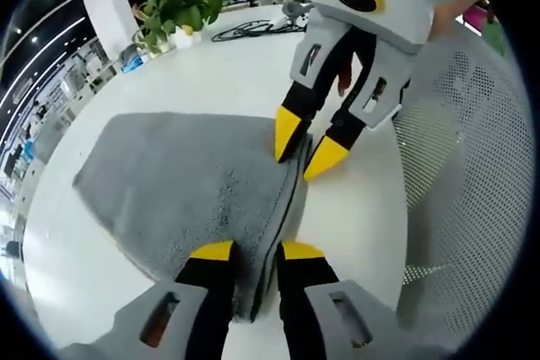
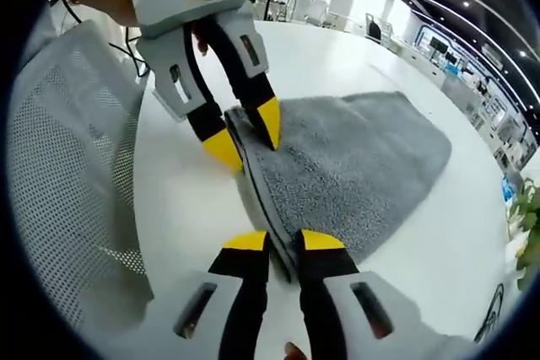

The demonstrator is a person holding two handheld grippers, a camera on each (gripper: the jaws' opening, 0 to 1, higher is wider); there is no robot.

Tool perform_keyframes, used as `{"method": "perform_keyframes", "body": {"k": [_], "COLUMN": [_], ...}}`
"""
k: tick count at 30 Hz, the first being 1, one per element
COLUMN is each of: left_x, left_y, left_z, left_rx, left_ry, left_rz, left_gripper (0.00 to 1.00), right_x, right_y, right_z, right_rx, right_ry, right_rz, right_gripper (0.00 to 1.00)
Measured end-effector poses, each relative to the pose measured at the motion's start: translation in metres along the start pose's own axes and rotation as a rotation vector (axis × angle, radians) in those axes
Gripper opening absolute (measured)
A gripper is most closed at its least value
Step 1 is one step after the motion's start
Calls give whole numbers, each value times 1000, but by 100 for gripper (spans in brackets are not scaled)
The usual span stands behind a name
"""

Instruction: Fold the towel on the table until its edges align and the towel forms a compact rectangular stack.

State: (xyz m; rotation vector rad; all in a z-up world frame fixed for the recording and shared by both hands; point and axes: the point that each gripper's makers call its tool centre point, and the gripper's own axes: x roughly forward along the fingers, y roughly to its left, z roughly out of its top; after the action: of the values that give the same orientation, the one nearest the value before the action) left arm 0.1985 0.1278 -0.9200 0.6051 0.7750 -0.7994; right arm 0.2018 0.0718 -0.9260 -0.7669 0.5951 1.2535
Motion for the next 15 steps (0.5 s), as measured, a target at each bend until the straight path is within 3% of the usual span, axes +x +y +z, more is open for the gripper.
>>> {"method": "perform_keyframes", "body": {"k": [4,9,15], "left_x": [-1,-1,-2], "left_y": [1,6,9], "left_z": [1,1,1], "left_rx": [4,-13,-228], "left_ry": [3,-4,-32], "left_rz": [-4,-12,-111], "left_gripper": [15,10,8], "right_x": [-2,-2,-4], "right_y": [-2,-5,-5], "right_z": [2,4,6], "right_rx": [-26,20,61], "right_ry": [-4,-11,-16], "right_rz": [12,25,27], "right_gripper": [8,8,10]}}
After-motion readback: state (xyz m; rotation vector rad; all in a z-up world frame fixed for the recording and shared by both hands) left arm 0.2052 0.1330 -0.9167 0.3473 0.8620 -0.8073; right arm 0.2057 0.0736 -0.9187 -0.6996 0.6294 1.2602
